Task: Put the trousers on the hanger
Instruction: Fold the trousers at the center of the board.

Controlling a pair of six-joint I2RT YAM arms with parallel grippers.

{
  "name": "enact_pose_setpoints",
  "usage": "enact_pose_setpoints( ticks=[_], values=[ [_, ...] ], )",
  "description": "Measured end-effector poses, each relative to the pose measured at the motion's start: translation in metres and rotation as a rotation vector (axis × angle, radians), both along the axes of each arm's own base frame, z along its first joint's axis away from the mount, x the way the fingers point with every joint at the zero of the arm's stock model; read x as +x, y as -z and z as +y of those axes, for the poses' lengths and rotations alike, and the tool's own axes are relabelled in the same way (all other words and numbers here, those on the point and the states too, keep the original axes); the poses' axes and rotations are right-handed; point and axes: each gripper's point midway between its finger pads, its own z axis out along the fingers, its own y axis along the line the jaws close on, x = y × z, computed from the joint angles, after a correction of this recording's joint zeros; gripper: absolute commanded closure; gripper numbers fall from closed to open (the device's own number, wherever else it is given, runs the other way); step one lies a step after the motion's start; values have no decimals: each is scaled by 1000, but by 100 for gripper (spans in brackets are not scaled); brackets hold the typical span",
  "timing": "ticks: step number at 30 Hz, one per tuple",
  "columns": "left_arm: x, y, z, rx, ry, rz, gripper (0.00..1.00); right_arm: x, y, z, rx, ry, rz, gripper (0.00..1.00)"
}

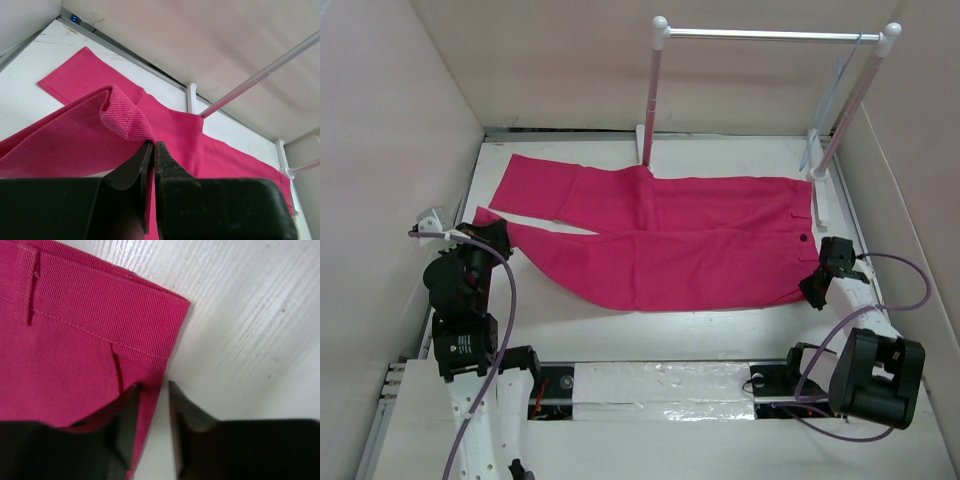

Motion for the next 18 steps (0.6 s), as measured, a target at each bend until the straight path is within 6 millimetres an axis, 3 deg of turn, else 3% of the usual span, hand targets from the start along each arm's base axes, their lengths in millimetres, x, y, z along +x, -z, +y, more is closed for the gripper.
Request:
enact_pose_setpoints(
  ticks=[1,2,6,9,13,15,18],
  values=[
    [1,1,1,0,-5,3,100,1,3,-1,1,-1,7,91],
    [1,1,2,-1,-8,5,100,2,6,-1,3,-2,19,98],
    [4,2,4,-10,-16,11,100,11,-11,-7,-43,-15,17,100],
    [6,2,7,-22,-32,13,100,19,-52,-18,-132,-34,-54,100],
    [7,-7,16,-35,-87,18,100,19,-130,-37,-296,-28,-193,98],
    [2,-22,25,-33,-143,-1,100,10,-163,-44,-373,-17,-240,98],
    [-8,-53,34,-25,-212,-63,100,-9,-188,-54,-442,4,-248,96]
  ],
)
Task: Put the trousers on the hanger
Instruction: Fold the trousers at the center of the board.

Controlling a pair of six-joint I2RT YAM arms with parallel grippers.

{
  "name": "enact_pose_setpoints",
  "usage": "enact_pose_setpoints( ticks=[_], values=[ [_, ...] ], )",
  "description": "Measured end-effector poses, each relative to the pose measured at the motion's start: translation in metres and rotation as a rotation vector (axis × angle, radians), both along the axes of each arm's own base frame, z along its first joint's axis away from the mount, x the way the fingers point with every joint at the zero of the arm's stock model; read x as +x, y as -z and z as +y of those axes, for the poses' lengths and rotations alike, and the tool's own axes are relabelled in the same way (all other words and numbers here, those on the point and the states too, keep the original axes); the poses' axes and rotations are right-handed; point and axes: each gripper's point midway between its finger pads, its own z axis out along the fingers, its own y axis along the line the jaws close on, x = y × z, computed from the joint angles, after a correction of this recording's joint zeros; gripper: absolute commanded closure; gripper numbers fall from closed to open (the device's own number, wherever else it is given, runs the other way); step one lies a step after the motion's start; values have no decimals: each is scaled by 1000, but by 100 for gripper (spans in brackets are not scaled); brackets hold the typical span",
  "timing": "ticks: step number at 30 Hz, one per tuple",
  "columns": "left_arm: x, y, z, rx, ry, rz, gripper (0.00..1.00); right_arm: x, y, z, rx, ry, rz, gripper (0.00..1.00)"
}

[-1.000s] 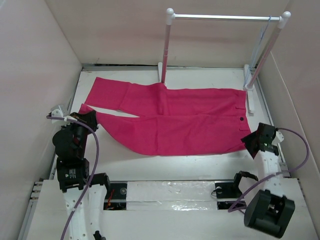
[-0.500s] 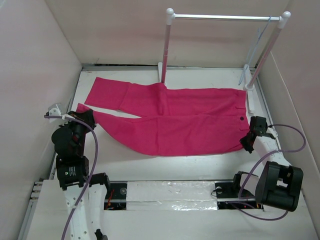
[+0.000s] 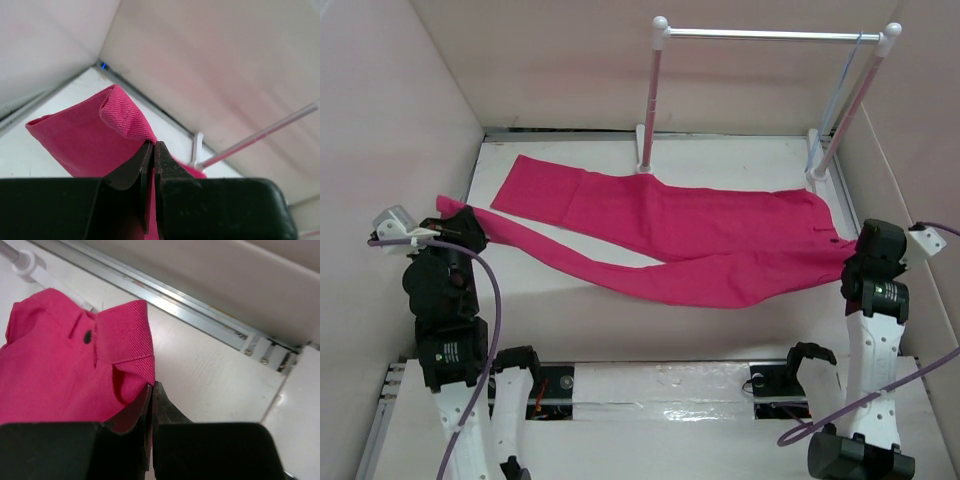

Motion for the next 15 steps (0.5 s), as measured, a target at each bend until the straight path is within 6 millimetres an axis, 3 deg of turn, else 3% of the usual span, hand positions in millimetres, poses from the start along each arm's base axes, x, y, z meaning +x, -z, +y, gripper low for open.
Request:
enact_pose_setpoints(
  ticks=[4,9,11,15],
  values=[
    [-17,-26,8,11,-62,-82,100,-17,-6,-4,-22,3,61,97],
    [-20,-18,20,5,-133,-51,100,-18,-12,-4,-50,-58,130,95],
    [-19,-12,25,2,-160,-31,100,-11,-18,-7,-67,-77,162,95],
    [-12,5,34,-1,-208,23,100,27,-18,-19,-59,-103,243,96]
  ],
)
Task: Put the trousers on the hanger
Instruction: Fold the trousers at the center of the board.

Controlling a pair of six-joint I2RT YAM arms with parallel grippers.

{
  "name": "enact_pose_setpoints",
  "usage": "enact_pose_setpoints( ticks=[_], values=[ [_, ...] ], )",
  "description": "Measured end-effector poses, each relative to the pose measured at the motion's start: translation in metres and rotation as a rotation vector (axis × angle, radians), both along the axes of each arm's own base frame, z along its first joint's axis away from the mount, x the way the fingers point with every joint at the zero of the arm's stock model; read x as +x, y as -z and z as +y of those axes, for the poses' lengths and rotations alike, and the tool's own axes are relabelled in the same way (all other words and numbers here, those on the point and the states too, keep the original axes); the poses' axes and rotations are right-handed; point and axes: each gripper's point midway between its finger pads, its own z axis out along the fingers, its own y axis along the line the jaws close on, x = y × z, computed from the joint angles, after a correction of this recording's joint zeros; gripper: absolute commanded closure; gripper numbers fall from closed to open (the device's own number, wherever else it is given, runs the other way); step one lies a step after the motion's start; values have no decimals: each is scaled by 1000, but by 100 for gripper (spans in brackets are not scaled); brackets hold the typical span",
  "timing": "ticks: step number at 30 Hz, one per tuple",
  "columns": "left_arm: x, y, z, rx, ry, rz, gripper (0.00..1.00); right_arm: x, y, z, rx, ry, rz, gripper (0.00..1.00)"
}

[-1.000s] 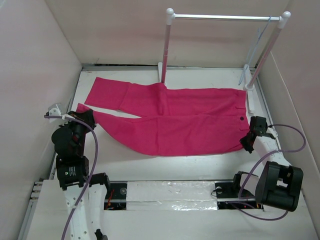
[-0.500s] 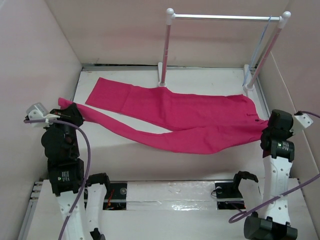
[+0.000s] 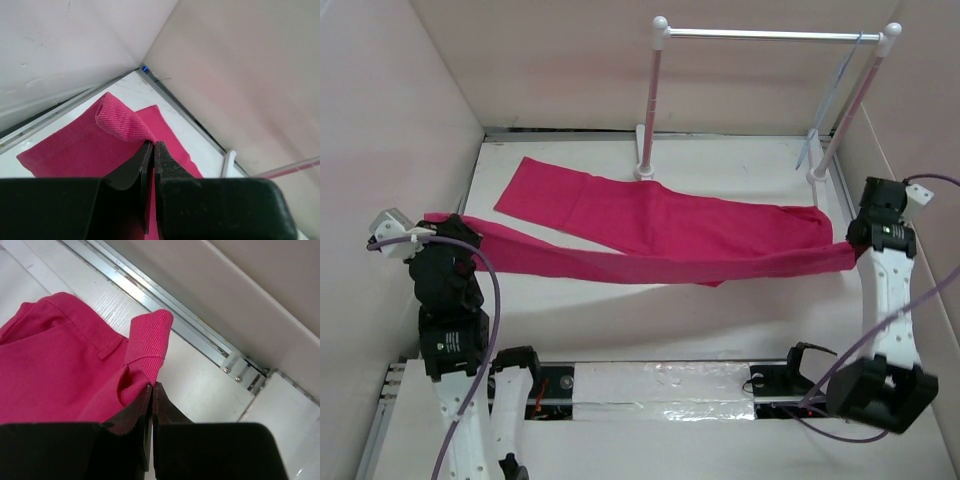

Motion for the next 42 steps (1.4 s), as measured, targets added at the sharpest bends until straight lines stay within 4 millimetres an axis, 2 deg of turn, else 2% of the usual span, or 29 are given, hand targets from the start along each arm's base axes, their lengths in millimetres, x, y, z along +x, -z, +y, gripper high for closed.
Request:
enact_pose_setpoints(
  ticks=[2,5,8,11,15,18,23,29,37,42],
  values=[
    [9,11,3,-5,-11,43,100,22,18,-3,19,-17,56,96],
    [28,30,7,-17,-15,131,100,43,47,0,47,-50,138,96],
    [46,57,10,-26,-14,228,100,58,59,4,56,-80,159,95],
    [57,84,12,-38,-12,325,100,75,56,4,56,-101,165,95],
    [69,100,15,-47,-22,392,100,112,39,5,41,-133,132,94],
    [78,112,20,-51,-40,439,100,133,34,7,28,-161,110,94],
    [94,131,27,-58,-67,514,100,148,52,7,36,-179,139,94],
    [127,137,33,-62,-81,553,100,163,78,11,74,-206,172,95],
    [166,139,39,-77,-94,539,100,174,80,13,127,-239,134,95],
    [206,152,39,-77,-88,576,100,181,83,11,143,-245,133,96]
  ],
)
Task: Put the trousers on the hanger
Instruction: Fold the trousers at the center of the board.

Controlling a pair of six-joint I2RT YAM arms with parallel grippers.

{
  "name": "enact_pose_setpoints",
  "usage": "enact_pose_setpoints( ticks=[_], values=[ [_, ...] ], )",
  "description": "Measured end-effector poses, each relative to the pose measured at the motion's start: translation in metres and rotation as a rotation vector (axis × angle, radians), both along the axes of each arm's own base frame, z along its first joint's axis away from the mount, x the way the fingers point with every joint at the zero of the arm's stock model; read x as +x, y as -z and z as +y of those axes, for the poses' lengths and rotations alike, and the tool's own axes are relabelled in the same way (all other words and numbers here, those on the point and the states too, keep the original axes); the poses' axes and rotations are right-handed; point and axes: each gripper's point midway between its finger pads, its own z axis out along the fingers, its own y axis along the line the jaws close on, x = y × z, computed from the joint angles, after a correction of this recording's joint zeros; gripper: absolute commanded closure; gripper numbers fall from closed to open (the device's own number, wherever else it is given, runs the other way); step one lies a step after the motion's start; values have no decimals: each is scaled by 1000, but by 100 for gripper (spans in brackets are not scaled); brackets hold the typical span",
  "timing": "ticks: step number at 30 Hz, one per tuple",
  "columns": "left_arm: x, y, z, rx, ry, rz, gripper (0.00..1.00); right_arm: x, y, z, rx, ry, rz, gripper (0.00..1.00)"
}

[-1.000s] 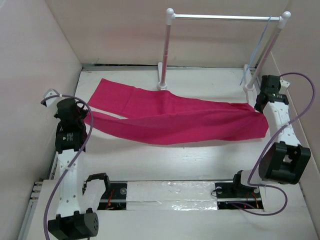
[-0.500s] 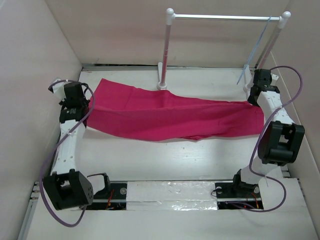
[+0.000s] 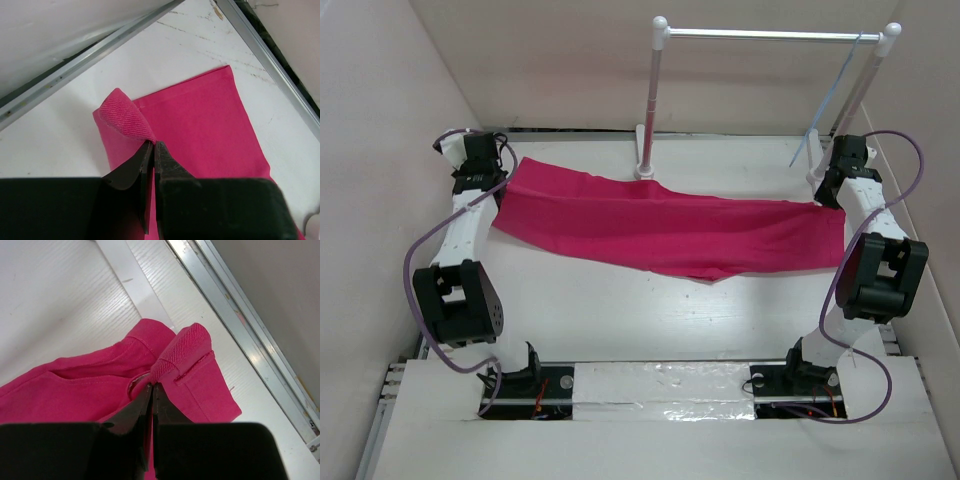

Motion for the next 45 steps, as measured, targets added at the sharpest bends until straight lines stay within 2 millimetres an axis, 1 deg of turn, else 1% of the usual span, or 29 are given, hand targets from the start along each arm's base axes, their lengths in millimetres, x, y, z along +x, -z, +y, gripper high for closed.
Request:
enact_pose_setpoints(
  ticks=[3,7,14,17,18,20,24,25,27,28,30,31,32,33,34,35,36,37,39,40,42,43,45],
  values=[
    [23,12,-4,5,11,18,100,4,7,0,7,-5,6,96],
    [42,24,-12,14,28,37,100,8,12,-1,6,-11,8,97],
    [88,19,-16,48,40,26,100,10,21,-10,11,-2,17,98],
    [111,23,-14,67,37,40,100,13,26,-11,18,-5,17,98],
    [119,27,-14,72,37,45,100,15,28,-10,22,-8,15,98],
    [133,40,-12,80,37,72,100,17,30,-9,27,-13,13,98],
    [152,74,-12,95,44,135,99,22,33,-7,37,-16,3,97],
    [156,82,-12,102,48,153,96,24,34,-6,40,-16,0,97],
    [166,92,-14,121,54,169,92,27,34,-2,42,-19,-8,97],
    [169,95,-13,130,54,174,77,29,34,-1,42,-20,-12,95],
    [176,96,-14,152,65,179,63,31,35,3,44,-15,-19,85],
    [178,95,-16,158,70,177,49,32,36,5,45,-13,-21,69],
    [178,94,-18,164,76,177,41,34,36,6,47,-7,-25,56],
    [179,92,-19,168,79,173,36,34,38,8,45,0,-24,46],
    [180,91,-21,167,81,164,30,35,39,10,47,4,-25,26],
    [179,91,-22,167,84,163,29,35,39,11,48,13,-30,18],
    [175,93,-23,162,85,169,27,36,39,12,48,19,-34,15],
    [169,93,-24,157,86,175,26,36,37,13,50,24,-46,10],
    [151,96,-27,141,89,199,26,33,36,17,61,34,-75,5],
    [141,96,-29,128,91,200,26,26,36,20,72,41,-85,2],
    [116,95,-35,89,99,208,27,12,30,27,97,50,-130,0],
    [104,93,-40,62,105,197,28,4,24,31,112,53,-164,0],
    [80,90,-46,4,114,183,29,-12,5,41,129,49,-256,0]
  ],
)
